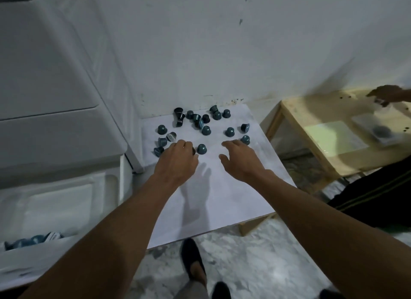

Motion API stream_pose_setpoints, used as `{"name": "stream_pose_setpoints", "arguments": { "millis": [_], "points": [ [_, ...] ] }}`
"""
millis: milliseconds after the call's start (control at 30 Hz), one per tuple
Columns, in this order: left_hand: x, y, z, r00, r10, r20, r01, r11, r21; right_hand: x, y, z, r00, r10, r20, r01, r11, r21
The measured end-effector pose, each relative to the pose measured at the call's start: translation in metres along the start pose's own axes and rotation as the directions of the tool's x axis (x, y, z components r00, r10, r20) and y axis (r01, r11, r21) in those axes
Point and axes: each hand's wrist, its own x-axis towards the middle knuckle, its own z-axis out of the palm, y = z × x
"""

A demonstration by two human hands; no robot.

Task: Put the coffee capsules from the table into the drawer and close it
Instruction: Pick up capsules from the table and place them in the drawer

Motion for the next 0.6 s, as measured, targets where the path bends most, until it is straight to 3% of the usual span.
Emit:
{"name": "stream_pose_setpoints", "arguments": {
  "millis": [367,600],
  "points": [
    [0.088,-0.037,0.034,0.979,-0.076,0.187,0.083,0.996,-0.032,0.098,0.001,0.026,0.988,0.015,0.155,-0.017,1.0,0.016],
    [0.109,-0.048,0.071,0.926,-0.127,0.355,0.164,0.984,-0.076,0.136,0.004,0.056,0.953,-0.008,0.304,0.005,1.0,0.009]
  ]
}}
